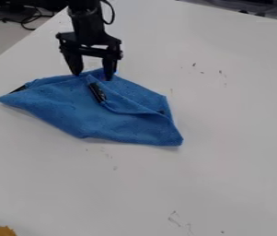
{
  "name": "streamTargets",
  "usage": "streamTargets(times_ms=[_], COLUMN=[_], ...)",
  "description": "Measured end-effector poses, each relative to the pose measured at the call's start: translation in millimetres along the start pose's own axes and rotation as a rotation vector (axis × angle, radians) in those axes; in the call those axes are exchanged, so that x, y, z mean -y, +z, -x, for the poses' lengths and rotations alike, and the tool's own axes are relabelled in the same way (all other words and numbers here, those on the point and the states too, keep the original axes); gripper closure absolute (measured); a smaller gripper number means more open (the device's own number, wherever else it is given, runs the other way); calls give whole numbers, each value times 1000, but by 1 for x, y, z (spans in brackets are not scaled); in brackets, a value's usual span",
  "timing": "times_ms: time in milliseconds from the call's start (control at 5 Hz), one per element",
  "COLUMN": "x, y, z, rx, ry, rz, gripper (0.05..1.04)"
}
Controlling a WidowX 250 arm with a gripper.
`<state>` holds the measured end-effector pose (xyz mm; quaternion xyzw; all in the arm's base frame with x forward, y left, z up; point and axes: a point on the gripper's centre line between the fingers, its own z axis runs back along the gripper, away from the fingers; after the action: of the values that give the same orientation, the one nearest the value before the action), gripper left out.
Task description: Unfold the cloth from top to bottom
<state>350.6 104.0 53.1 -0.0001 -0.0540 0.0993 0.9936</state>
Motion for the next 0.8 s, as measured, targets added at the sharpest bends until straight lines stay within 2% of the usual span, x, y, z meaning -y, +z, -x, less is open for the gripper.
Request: streamTargets(times_ms=[200,400,600,800], x=[-7,-10,-9,-6], y=[-12,-11,-24,-24], z=[-11,-14,-12,-17], rx=[-22,-34,-69,-67], ry=[4,-14,-25,-26], rz=[-34,-47,-36,-18], gripper=[83,83,83,83])
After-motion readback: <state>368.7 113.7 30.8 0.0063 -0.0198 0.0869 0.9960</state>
